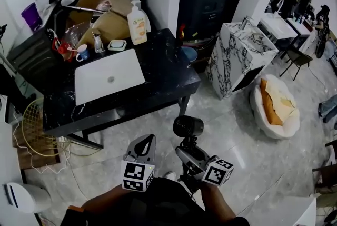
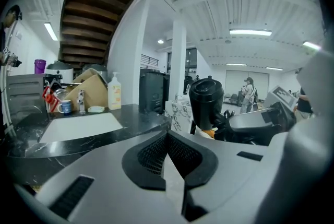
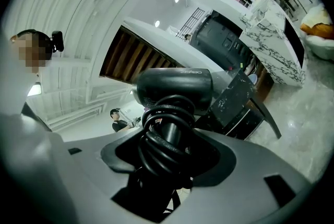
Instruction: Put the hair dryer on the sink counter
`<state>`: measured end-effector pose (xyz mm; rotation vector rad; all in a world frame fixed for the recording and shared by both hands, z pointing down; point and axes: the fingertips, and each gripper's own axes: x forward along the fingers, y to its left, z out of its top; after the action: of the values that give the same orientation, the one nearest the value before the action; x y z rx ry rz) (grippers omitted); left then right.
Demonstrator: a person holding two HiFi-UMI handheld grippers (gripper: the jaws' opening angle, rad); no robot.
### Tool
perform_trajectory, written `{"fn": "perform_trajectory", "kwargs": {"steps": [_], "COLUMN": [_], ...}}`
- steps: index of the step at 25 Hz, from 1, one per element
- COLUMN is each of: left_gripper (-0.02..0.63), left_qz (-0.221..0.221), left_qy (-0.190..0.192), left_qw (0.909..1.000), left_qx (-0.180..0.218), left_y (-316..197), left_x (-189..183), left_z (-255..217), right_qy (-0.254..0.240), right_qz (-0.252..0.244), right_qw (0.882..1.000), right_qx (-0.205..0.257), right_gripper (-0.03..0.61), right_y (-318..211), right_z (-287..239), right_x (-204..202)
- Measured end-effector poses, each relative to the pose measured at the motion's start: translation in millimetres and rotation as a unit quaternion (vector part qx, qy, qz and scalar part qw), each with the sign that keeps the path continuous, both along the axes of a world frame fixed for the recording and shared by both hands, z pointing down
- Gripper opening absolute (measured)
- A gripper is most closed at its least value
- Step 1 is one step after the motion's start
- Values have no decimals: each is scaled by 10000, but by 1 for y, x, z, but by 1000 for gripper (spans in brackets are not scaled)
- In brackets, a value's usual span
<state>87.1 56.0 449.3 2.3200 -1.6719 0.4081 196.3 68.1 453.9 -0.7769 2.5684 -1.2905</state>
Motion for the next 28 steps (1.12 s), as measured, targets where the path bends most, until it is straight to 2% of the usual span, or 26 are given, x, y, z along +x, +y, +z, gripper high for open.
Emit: {"fn": "perform_trajectory", "kwargs": {"steps": [5, 17, 21, 28], "left_gripper": [9, 9, 9, 8], "left_qz": [91, 1033, 1054, 895], "left_qy": [0, 392, 521, 618], "left_qw": [9999, 9938, 9930, 9938], "left_qx": [-68, 128, 141, 220], "left_y": [-15, -113, -147, -197], "left_x": [2, 22, 9, -38], "left_z": [8, -2, -1, -4], "right_qy": [92, 541, 729, 981], "right_qz": [20, 772, 845, 868], "right_qw": [9999, 9955, 9937, 9914], "right_qx": [-79, -55, -63, -10], "right_gripper": [278, 278, 278, 278], "right_y": [-13, -87, -116, -173], "right_z": [9, -2, -4, -2], "right_x": [-2, -1, -11, -46]}}
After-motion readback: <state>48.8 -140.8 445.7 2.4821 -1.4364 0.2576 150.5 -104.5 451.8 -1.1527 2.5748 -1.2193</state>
